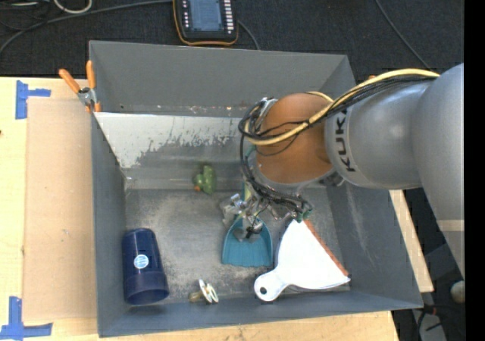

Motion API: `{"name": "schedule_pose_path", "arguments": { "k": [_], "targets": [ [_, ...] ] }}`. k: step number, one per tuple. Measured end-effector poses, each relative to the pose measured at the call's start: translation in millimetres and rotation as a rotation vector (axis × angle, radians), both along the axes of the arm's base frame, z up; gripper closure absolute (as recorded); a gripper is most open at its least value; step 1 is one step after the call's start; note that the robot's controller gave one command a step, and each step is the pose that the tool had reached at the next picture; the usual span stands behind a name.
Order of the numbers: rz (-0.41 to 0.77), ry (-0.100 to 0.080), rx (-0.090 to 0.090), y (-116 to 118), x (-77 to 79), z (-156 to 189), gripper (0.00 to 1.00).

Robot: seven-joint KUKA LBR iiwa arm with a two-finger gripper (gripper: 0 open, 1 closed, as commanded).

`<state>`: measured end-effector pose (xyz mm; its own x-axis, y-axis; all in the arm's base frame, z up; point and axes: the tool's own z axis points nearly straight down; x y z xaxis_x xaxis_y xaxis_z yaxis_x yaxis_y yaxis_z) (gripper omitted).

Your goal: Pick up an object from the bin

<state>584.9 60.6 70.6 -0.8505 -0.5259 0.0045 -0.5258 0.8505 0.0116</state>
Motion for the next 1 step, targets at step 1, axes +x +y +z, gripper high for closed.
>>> {"name": "schedule_pose_path", "arguments": {
  "k": [1],
  "targets": [
    [0.0,0.012,-0.001,-0.1,-3.7,13.2,1.0]
  ]
}}
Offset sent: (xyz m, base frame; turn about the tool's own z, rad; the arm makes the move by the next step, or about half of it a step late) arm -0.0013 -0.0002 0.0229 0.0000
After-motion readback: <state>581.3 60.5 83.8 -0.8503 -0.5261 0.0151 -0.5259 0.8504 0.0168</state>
